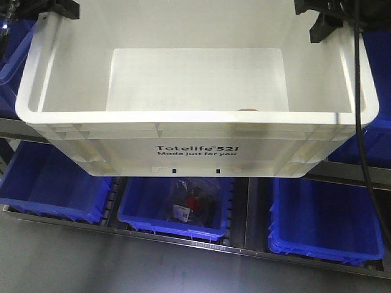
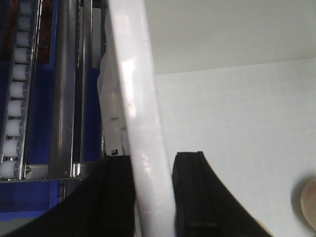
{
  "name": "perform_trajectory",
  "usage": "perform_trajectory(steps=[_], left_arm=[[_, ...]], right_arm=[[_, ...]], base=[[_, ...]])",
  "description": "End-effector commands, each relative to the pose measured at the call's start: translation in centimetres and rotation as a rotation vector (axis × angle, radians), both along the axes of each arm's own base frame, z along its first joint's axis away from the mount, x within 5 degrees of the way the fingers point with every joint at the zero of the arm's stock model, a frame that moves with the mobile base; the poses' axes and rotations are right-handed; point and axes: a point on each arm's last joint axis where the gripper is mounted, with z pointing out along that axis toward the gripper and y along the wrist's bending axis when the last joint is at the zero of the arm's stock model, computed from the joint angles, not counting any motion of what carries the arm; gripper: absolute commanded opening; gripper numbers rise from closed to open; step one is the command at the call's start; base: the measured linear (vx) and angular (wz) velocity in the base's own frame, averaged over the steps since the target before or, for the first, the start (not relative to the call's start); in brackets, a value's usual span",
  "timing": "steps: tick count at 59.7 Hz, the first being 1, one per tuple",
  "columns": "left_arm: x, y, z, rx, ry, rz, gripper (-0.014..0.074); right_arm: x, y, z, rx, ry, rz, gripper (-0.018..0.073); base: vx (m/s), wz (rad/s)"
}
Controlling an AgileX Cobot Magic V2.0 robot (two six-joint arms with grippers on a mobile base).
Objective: Place moving items into box and shelve
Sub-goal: 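Push the tote with both grippers farther onto the shelf rollers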
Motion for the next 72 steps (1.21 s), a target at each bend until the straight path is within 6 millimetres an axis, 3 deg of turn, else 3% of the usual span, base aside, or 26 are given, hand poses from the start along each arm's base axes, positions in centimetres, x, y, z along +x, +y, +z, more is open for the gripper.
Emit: perform_trajectory(steps=[1, 33, 50, 72], left_arm=[[0.0, 0.9, 3.6, 0.021, -0.264, 0.047, 0.0002], [4.6, 0.7, 1.1, 0.072, -0.382, 0.078, 0.0002], [7.3, 0.5, -0.5, 0.102, -0.455, 0.085, 0.0002], [9.5, 0.1, -1.6, 0.082, -0.548, 0.094, 0.0002]], right_arm=[[-0.2, -0.8, 3.2, 0.008, -0.215, -0.010, -0.0005], [4.3, 0.3, 0.8, 0.032, -0.307, -0.003, -0.0005], [5.7, 1.0, 0.3, 0.095, -0.363, 0.002, -0.0005], [7.1, 4.6, -1.5, 0.084, -0.408, 0.089, -0.0005]], base=[[0.00, 0.00], [0.00, 0.00], [0.00, 0.00], [0.00, 0.00]])
